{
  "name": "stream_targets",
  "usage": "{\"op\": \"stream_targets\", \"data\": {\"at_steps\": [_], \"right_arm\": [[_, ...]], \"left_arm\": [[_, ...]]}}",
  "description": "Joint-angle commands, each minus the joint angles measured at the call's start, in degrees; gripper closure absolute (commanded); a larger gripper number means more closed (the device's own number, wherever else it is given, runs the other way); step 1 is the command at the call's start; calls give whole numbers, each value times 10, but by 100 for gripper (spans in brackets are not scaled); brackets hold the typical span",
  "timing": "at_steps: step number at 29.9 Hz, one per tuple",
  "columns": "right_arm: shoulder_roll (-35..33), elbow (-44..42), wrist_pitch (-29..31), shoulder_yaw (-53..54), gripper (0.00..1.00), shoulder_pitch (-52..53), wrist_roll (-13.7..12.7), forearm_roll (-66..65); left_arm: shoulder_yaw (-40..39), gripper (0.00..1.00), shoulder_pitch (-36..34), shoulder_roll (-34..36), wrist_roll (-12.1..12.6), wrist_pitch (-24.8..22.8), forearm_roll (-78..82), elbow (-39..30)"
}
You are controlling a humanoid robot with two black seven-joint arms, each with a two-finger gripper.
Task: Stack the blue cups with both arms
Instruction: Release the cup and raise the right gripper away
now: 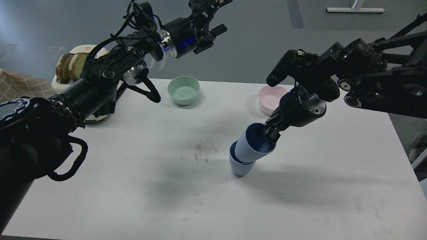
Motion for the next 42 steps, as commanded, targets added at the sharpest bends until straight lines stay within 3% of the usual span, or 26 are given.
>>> {"op": "stream_targets", "data": {"at_steps": [1,10,14,20,21,25,29,31,34,42], "right_arm": [[1,-2,0,0,99,-6,-1,0],[6,-11,0,0,94,-11,-3,-1],[9,-14,0,0,83,-14,-3,0],[8,-13,0,0,48,-15,-2,21],[8,-13,0,0,47,-15,-2,21],[8,-14,0,0,29,-14,-2,28],[3,-17,0,1,20,-14,-2,29],[-13,-31,0,4,5,-13,-2,41],[-37,-46,0,9,0,-11,-2,70],[-165,-83,0,89,0,-23,-2,133]], "left_arm": [[0,5,0,0,0,0,0,0],[0,5,0,0,-1,1,-2,0],[0,5,0,1,-1,0,-2,0],[0,5,-1,2,-1,1,-2,0],[0,5,-1,2,-1,1,-2,0],[0,5,-1,2,-1,2,-2,1],[0,5,-1,1,-1,2,-2,1],[0,5,-1,2,-1,2,-2,1],[0,5,-1,5,-1,2,-2,1],[-1,5,2,16,-1,5,-2,1]]}}
